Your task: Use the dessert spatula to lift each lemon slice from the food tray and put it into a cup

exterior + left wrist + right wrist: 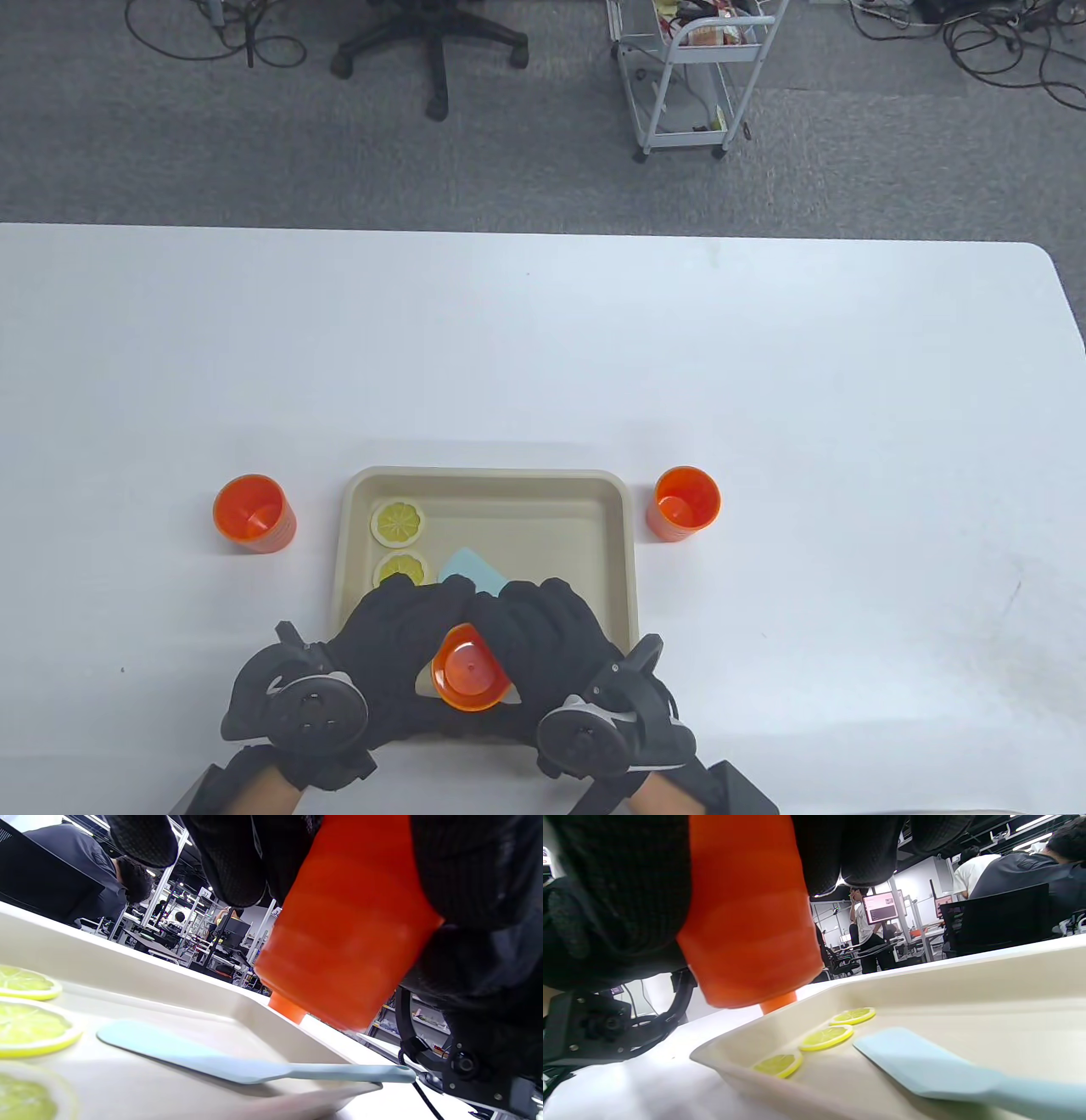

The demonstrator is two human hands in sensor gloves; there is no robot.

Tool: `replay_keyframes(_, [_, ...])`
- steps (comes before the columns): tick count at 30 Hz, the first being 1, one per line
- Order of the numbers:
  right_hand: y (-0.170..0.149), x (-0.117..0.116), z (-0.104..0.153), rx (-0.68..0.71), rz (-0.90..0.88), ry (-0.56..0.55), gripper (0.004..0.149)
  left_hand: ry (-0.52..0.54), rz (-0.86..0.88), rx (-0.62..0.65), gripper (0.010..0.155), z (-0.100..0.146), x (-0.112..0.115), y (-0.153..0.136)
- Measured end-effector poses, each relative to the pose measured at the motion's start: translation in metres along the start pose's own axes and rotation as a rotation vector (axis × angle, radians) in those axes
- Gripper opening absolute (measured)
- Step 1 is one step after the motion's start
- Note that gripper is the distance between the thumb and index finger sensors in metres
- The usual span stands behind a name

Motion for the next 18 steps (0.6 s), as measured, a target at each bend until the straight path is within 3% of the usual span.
replay_keyframes(6, [0.002, 0.006, 0.000, -0.002, 0.038, -0.072, 0.105, 0.047, 0.028, 0.012, 0.119, 0.000, -0.002, -0.003])
replay_keyframes(18, [-0.017, 0.019, 0.000, -0.113, 0.058, -0.075, 0.104, 0.091, -0.001, -0.025, 0.116, 0.003, -0.011, -0.008])
Point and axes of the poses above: the tracker on the back of each hand, its own y axis roughly to the thumb side, its own z axis roughly from the fingertips to the wrist, x = y × z, the point moved 5 cm from there along -z, roughly from the wrist to the fingertips, and after that the axes turned 11 degrees about z, right-handed, at the moved point
